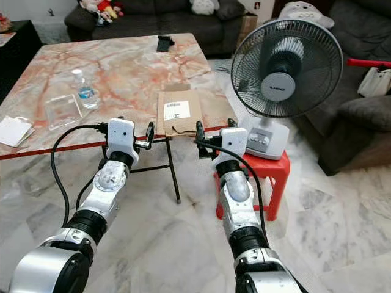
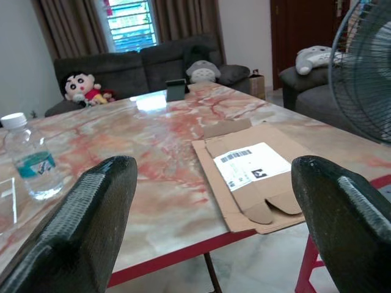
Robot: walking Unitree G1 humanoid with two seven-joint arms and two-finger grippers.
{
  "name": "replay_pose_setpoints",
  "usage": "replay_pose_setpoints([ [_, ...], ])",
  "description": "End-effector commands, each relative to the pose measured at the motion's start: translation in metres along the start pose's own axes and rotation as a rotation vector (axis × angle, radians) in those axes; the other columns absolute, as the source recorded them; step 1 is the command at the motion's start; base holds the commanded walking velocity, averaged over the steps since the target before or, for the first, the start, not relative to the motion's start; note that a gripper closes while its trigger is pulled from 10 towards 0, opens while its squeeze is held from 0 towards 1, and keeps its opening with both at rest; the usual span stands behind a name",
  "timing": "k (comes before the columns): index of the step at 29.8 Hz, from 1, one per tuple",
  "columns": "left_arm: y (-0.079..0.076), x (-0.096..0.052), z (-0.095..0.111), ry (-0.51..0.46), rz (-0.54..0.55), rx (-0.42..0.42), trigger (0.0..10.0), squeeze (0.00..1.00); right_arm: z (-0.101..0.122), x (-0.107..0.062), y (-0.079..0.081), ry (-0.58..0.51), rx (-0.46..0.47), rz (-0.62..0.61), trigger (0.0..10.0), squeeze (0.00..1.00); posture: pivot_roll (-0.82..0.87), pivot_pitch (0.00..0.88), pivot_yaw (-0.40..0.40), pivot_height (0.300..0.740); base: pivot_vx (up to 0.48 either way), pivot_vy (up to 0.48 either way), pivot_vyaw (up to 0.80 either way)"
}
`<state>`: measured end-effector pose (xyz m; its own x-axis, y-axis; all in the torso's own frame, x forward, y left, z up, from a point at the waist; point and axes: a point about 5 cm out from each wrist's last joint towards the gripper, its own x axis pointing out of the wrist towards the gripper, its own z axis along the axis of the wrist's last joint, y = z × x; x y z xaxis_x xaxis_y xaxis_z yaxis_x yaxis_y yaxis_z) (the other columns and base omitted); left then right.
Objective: Picking trash to rubbish bin
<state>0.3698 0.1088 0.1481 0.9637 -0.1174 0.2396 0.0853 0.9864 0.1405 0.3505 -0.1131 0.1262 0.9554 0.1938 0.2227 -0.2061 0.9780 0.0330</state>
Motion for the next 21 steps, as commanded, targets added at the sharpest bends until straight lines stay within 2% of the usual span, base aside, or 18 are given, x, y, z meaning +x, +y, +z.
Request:
replay_pose_setpoints([
  [1, -0.003, 0.001, 0.003, -0.011, -0.011, 0.014, 10.0, 0.0, 0.004, 0.001, 0.0, -0.018, -0.008, 0.001, 10.0, 0.0, -0.11, 0.0, 0.017, 0.74, 0.33, 0.0, 0.0],
  [5, -0.005, 0.0, 0.002, -0.006, -0.015, 0.006, 10.0, 0.0, 0.005, 0.001, -0.001, -0.019, -0.012, -0.014, 10.0, 0.0, -0.11, 0.0, 0.021, 0.74, 0.13, 0.0, 0.0],
  [11, -0.011, 0.0, 0.001, 0.001, -0.039, 0.013, 10.0, 0.0, 0.007, 0.003, -0.003, -0.012, 0.009, -0.035, 10.0, 0.0, -0.11, 0.0, 0.026, 0.74, 0.355, 0.0, 0.0],
  [15, -0.012, -0.001, 0.0, 0.001, -0.044, 0.012, 10.0, 0.0, 0.01, 0.003, -0.002, -0.036, -0.017, -0.025, 10.0, 0.0, -0.11, 0.0, 0.031, 0.74, 0.422, 0.0, 0.0],
  [21, -0.013, -0.001, -0.001, 0.006, -0.044, 0.016, 10.0, 0.0, 0.007, 0.002, -0.001, -0.024, 0.008, -0.041, 10.0, 0.0, -0.11, 0.0, 0.036, 0.74, 0.311, 0.0, 0.3],
])
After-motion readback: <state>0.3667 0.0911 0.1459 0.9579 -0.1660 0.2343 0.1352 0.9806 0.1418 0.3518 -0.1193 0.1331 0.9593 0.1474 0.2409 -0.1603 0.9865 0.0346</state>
